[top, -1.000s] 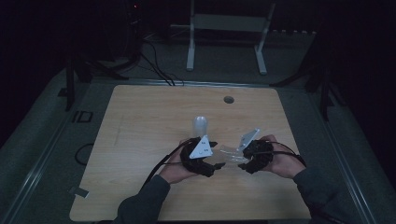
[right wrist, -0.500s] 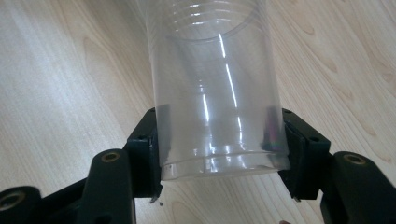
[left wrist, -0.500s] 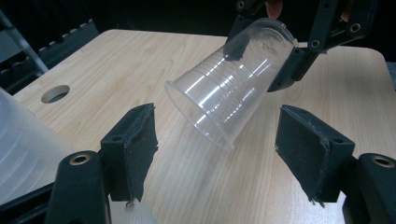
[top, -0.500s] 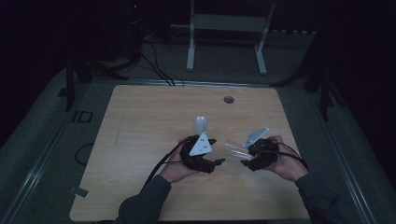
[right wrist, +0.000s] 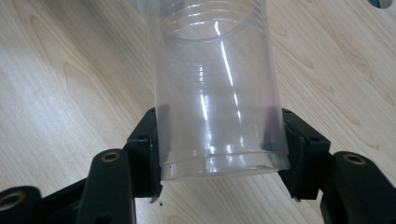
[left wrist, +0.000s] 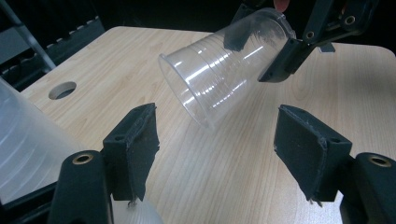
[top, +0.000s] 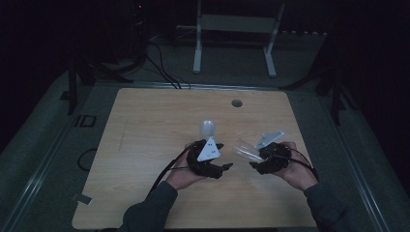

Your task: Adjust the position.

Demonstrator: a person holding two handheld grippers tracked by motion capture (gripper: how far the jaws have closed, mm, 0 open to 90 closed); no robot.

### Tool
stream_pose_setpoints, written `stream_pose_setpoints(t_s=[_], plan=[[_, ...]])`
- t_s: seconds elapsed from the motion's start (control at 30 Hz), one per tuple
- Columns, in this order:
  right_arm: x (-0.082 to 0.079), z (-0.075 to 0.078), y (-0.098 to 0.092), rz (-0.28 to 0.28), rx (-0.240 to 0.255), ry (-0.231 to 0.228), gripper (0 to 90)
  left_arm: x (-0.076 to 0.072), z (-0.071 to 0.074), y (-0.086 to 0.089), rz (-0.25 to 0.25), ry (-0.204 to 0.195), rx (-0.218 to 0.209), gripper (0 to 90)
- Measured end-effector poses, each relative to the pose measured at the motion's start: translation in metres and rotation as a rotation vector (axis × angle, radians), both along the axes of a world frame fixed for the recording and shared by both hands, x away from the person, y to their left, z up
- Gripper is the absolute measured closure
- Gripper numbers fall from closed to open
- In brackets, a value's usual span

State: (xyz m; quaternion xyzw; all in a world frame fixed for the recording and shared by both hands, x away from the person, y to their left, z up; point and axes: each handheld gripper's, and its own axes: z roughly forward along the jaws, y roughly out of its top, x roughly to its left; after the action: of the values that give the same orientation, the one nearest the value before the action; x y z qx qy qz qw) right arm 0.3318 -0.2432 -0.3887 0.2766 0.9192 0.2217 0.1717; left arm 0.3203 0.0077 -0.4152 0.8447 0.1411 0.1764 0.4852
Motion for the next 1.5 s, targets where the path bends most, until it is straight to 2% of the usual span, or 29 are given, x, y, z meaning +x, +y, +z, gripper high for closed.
stream_pose_setpoints(t_s=[0.67,0.93,1.5], plan=[[-0.004,-0.008,-0.021,-0.151,0.132,-0.072,41.6,-0.001,-0.001,-0.001,0.008,0.006,-0.006,31.2],[-0.007,-0.009,-0.022,-0.175,0.171,-0.106,41.7,-0.001,0.0,-0.001,0.009,0.005,-0.004,31.2],[-0.011,-0.014,-0.02,-0.203,0.229,-0.148,41.7,-0.001,-0.002,-0.002,0.011,0.013,-0.009,31.2]])
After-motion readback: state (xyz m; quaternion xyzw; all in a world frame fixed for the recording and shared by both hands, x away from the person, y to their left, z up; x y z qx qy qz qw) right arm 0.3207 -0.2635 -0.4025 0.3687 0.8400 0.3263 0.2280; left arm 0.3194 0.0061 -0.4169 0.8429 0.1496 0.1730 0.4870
